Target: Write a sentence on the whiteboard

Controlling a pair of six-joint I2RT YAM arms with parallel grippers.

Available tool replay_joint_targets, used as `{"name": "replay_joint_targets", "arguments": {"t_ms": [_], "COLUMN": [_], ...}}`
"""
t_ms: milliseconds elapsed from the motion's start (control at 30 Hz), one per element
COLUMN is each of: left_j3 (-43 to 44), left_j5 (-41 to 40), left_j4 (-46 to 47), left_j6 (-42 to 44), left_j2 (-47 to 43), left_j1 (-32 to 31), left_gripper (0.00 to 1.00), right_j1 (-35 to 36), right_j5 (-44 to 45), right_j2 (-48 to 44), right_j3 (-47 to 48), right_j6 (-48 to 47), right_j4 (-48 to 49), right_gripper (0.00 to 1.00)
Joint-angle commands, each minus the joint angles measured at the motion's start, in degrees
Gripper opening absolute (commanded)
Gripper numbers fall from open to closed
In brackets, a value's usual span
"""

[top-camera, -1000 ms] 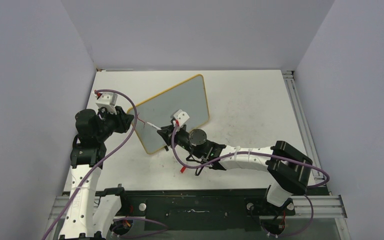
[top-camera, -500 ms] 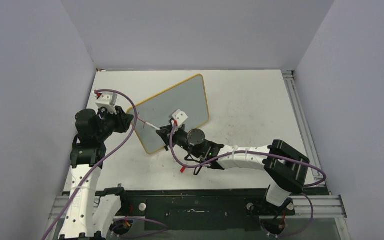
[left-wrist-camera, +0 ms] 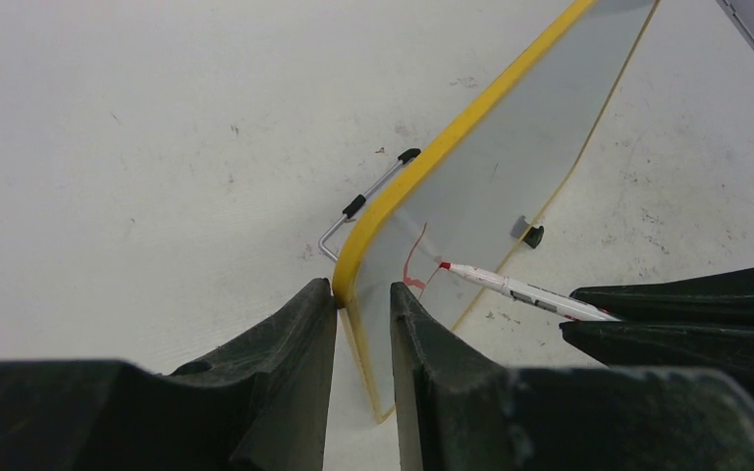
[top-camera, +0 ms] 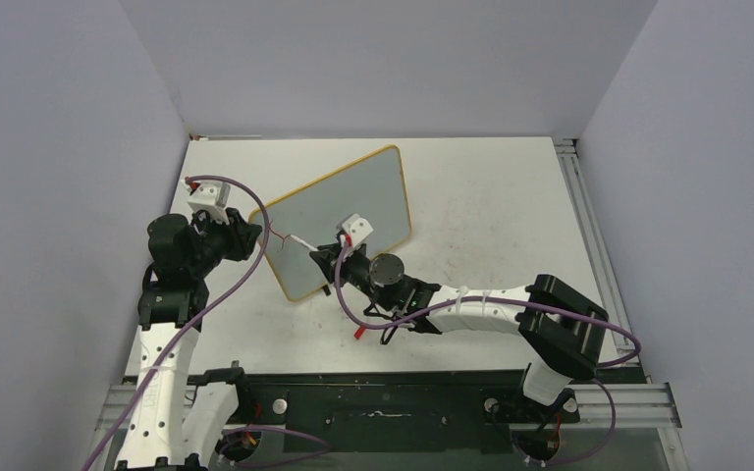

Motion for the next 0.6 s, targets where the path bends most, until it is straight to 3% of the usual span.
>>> {"name": "replay_joint_targets", "arguments": {"t_ms": [0,567], "left_j3": [0.44,0.43], "left_j5": [1.36,1.32], "left_j4": [0.82,0.76], "left_j6": [0.11,0.07], "left_j2": [-0.52,-0.55], "left_j1": [-0.19,-0.19], "left_gripper": [0.25,0.25], "right_j1": [-1.35,-0.16], "right_j5": [2.85,1.11], "right_j2": [-2.06,-5.76], "right_j3": [-0.07,1.01], "right_j6": [-0.28,-3.17], "right_j4": [2.41,1.27], "right_gripper": [0.05,0.05]}}
